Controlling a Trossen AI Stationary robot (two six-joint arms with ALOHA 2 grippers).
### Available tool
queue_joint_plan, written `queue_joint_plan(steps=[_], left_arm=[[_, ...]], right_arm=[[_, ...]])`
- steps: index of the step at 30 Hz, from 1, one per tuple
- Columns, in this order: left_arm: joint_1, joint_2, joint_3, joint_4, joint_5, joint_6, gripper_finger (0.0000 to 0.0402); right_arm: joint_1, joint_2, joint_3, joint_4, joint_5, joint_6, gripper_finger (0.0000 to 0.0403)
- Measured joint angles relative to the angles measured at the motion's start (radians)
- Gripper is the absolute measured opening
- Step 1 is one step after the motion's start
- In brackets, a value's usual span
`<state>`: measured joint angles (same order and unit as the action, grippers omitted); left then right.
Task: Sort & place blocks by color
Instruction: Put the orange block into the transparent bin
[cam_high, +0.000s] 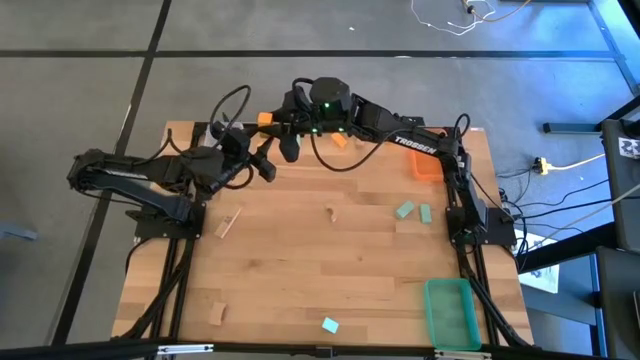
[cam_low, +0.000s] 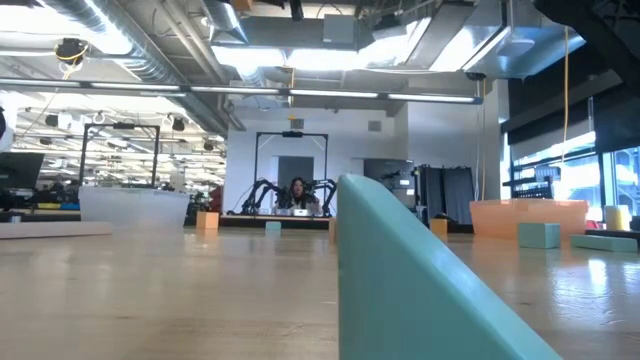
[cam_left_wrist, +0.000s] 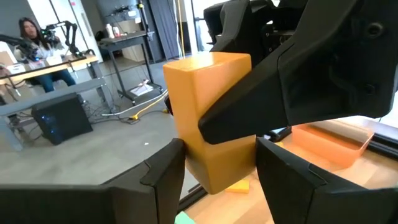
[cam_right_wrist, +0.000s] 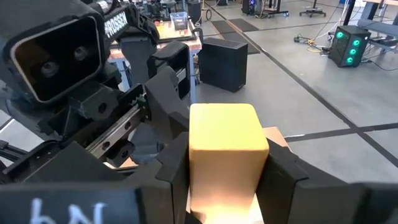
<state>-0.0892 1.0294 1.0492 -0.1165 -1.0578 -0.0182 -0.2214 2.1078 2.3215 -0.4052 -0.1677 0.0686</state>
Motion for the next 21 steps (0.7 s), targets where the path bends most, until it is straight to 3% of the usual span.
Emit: queue_joint_plan(steps=[11, 21], left_arm=[[0.017, -0.002, 0.000, -0.002, 0.036, -0.001, 0.0181], [0.023, -0.003, 0.000, -0.006, 0.035, -0.004, 0.0118]], right_arm=[[0.000, 0.000, 0.000, -0.001, -0.001, 0.005, 0.0131], [0.002, 0.000, 0.000, -0.009, 0.020, 0.006, 0.0131]])
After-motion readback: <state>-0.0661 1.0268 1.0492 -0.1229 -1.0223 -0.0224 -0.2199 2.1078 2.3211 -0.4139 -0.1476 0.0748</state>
